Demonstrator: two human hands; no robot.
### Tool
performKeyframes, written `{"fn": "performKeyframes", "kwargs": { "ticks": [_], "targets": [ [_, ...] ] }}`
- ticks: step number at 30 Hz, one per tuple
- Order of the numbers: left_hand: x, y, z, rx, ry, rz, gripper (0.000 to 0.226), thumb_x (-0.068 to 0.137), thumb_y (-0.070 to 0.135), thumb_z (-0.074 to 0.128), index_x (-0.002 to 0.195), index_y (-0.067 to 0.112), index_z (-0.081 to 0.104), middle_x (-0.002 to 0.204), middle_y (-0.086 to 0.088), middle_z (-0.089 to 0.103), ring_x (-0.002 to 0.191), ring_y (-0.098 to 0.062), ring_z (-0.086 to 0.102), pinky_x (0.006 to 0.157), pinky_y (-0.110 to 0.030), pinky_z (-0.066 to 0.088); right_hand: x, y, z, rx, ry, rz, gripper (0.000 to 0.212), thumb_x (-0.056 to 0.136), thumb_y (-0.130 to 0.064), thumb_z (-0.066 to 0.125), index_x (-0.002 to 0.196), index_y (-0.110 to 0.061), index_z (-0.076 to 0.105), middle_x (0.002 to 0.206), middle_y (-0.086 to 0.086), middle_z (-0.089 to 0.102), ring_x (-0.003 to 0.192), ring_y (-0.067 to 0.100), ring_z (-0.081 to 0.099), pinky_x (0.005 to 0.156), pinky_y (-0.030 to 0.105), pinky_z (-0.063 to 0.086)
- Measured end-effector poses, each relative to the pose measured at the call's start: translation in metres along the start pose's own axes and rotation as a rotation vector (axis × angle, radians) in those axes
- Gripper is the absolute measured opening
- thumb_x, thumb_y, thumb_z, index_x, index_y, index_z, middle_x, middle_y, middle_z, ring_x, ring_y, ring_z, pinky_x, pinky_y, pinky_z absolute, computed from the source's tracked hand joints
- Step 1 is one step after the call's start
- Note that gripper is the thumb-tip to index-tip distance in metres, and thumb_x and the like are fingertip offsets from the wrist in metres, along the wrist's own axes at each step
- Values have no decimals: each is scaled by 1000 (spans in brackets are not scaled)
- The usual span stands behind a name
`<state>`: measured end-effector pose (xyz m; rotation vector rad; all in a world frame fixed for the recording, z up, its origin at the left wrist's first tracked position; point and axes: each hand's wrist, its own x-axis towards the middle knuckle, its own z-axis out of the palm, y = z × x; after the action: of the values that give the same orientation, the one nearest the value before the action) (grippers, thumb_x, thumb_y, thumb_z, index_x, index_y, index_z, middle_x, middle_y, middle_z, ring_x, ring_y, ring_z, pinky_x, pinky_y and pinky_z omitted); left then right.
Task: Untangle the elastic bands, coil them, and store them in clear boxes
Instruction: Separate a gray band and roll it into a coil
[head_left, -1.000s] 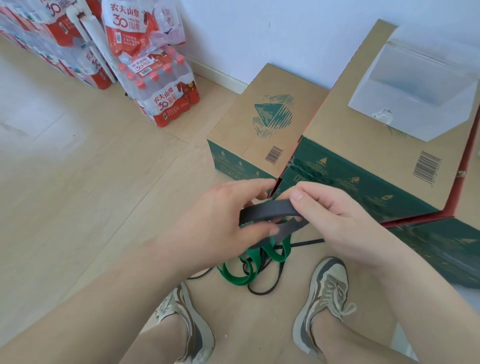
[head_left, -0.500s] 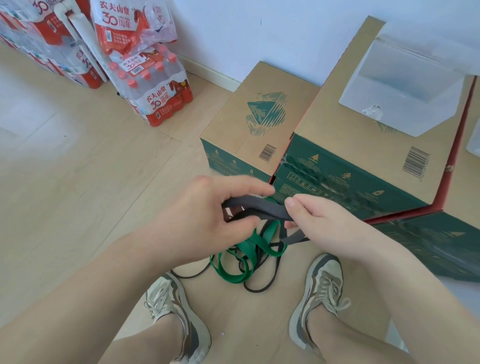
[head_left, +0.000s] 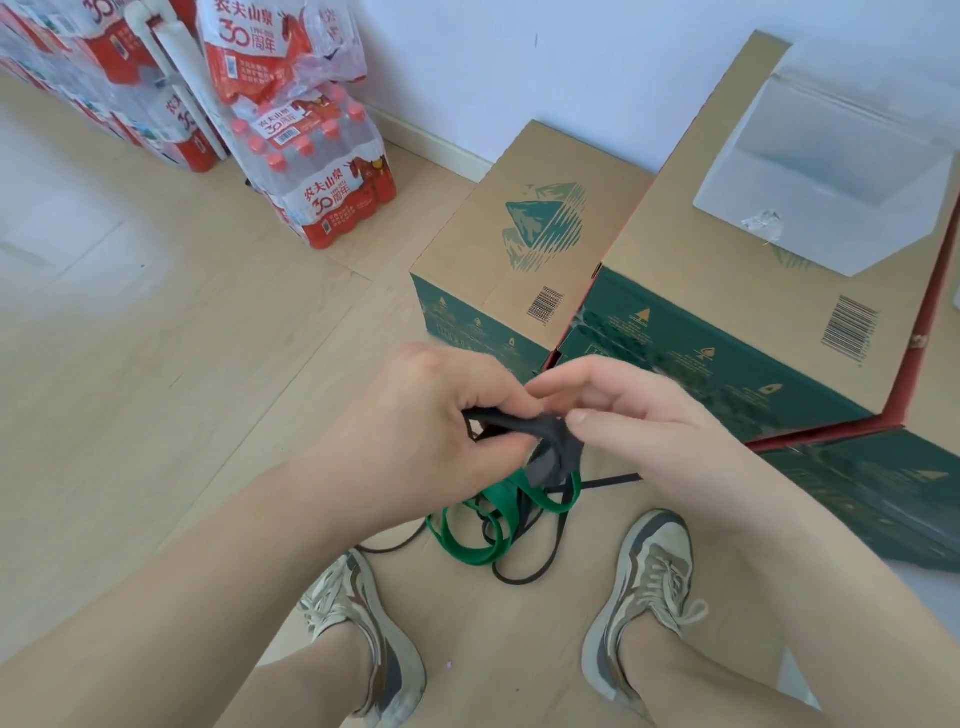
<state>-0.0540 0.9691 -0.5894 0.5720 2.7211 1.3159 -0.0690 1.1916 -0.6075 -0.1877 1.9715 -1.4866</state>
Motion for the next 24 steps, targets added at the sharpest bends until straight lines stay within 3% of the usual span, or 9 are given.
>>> {"fn": "performKeyframes", "kwargs": {
  "ticks": [4,7,10,12,15,19,24],
  "targets": [
    [1,1,-1,-23,22,18,21,77,14,83,96,22,81,82,8,74,74,-9,70,63,-32,55,1,0,9,93,35,-105,17,100,-3,65,115,-11,67,101,13,76,94,31,71,89,42,60],
    [-1,-3,-6,-39,-95,-39,48,75,19,88,119,30,72,106,10,69,90,-13,69,72,-25,57,1,3,4,73,131,-134,16,97,1,66,105,-13,69,88,5,77,80,17,70,82,35,60],
    [-2,-7,-5,10,-160,-38,67,77,10,85,134,36,60,121,12,58,95,-9,66,72,-16,54,1,4,-1,103,185,-158,23,99,-1,64,116,-17,67,84,1,73,77,17,65,79,36,57],
    [-1,-8,-4,26,-85,-10,59,80,2,79,130,30,63,120,10,59,92,-10,67,70,-14,52,1,4,-3,107,200,-157,27,98,-8,65,119,-24,66,81,5,67,77,24,64,80,43,56],
    [1,-7,-6,65,39,83,28,85,5,79,110,19,75,107,6,70,87,-12,68,71,-17,52,0,4,-6,-38,184,-137,24,99,-6,65,111,-27,69,90,11,71,86,37,67,84,53,57],
    [0,-7,-3,115,49,150,10,90,13,79,100,16,80,99,8,76,84,-8,70,72,-30,57,-5,1,0,-211,156,-158,18,93,-8,69,101,-24,72,94,-3,75,91,17,70,89,38,55],
    [-1,-5,0,154,62,221,9,91,14,76,100,14,79,101,5,77,89,-12,73,71,-34,58,-11,-7,7,-180,191,-248,26,83,-13,82,101,-24,68,99,-8,75,102,15,72,89,26,58]
  ]
}}
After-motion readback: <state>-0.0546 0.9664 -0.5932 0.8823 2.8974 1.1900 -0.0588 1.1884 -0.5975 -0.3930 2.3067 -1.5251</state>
